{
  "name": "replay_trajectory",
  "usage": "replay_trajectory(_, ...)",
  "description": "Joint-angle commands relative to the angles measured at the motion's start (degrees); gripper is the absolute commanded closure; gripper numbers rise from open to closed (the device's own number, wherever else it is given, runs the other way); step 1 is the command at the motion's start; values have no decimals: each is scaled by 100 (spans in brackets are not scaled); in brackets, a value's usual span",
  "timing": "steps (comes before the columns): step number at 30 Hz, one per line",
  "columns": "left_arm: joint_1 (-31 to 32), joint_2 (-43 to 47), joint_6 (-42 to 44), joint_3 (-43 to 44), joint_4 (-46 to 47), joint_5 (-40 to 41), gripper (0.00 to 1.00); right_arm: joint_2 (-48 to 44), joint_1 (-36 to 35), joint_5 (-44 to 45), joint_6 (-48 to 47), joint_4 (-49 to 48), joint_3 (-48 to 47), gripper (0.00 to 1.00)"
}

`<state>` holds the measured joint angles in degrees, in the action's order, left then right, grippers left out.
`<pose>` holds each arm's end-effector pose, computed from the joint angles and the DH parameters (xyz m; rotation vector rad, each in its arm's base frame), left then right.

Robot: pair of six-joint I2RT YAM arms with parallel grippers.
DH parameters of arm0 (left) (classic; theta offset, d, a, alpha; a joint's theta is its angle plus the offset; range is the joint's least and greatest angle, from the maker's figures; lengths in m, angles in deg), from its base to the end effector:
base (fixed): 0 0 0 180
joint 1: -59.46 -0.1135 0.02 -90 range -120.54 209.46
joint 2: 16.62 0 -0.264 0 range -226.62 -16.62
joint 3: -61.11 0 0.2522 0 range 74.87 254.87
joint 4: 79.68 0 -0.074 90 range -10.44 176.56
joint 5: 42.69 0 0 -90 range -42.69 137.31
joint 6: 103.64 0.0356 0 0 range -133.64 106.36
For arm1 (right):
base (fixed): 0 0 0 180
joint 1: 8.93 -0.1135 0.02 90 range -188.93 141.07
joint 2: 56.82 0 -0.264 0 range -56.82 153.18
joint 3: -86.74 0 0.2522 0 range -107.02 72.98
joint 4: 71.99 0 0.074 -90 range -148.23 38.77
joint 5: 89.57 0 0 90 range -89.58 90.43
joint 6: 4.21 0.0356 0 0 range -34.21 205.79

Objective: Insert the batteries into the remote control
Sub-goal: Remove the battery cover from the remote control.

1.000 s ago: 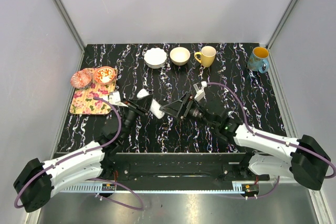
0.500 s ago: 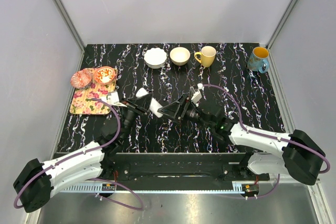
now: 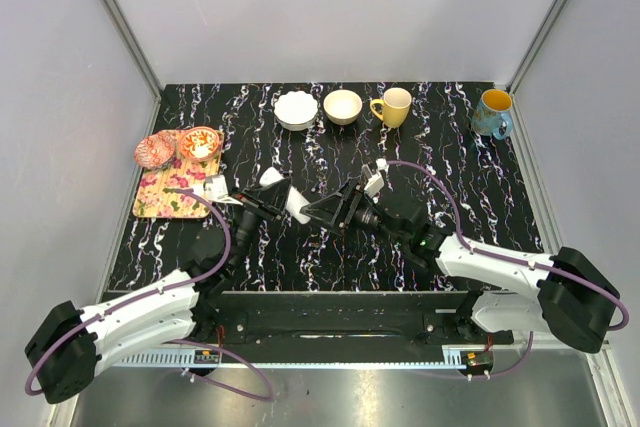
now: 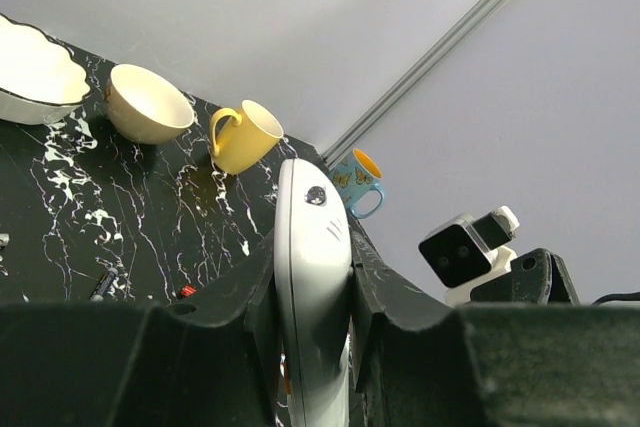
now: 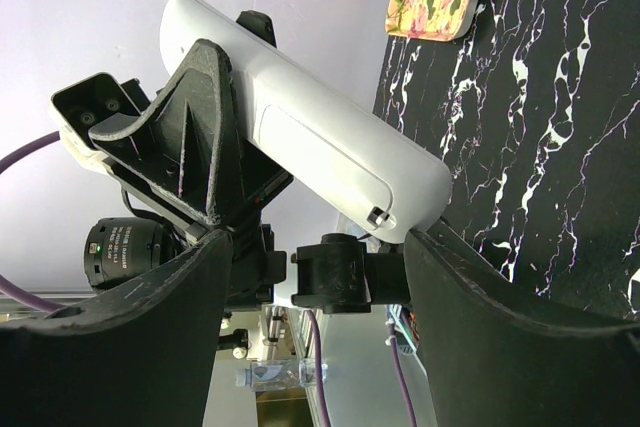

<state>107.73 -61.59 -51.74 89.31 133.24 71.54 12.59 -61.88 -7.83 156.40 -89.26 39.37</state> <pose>0.1287 -0.1223 0.2569 -0.2607 1.3596 -1.0039 0.1585 0.2184 0.2569 0.1736 1.9722 1.6689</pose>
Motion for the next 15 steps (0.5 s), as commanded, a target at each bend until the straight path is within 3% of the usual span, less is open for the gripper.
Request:
replay_trajectory(1, 77, 94, 189, 50, 316, 55, 100, -111, -14, 34, -47, -272, -41, 25)
replay_trajectory(15, 130, 50, 225, -2, 307, 74, 100, -59, -14, 69, -117, -220, -50, 25)
